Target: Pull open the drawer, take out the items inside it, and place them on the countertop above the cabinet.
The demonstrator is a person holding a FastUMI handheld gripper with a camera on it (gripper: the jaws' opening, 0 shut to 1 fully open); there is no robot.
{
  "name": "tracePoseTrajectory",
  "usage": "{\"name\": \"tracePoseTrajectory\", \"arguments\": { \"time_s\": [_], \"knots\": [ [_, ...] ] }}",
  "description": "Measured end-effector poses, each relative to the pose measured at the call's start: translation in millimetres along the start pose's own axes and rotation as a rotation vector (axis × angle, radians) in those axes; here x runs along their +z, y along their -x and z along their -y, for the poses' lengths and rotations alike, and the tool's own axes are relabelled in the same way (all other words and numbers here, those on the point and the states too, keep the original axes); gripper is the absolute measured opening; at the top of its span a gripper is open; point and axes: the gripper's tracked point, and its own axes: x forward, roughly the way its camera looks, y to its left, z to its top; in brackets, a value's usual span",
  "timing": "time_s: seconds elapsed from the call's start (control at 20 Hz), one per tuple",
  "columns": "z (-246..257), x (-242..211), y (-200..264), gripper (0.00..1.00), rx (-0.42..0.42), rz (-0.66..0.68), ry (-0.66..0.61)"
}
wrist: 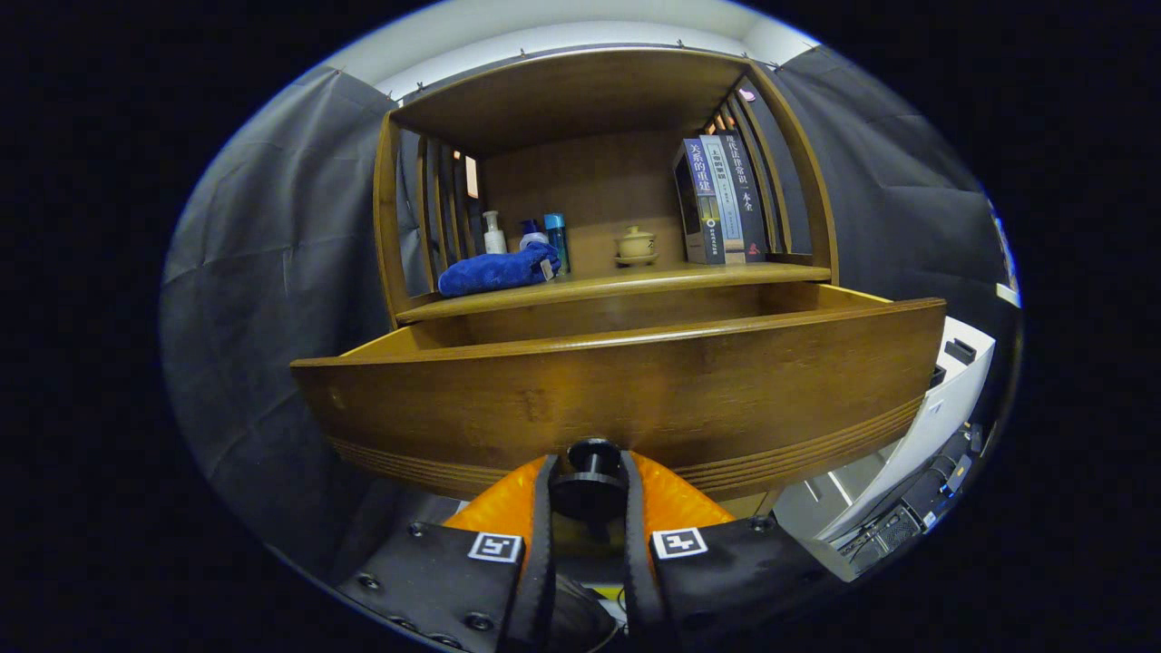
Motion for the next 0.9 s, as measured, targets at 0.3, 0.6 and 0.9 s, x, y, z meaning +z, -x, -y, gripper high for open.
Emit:
{"name": "tracePoseTrajectory", "arguments": {
  "time_s": [0.3, 0.6, 0.9],
  "knots": [
    [0, -9, 2, 0.39, -0.008, 0.002, 0.032],
    [5, -10, 4, 0.51, -0.048, 0.014, 0.051],
    [-1, 3, 26, 0.98, -0.035, 0.072, 0.089]
  ]
}}
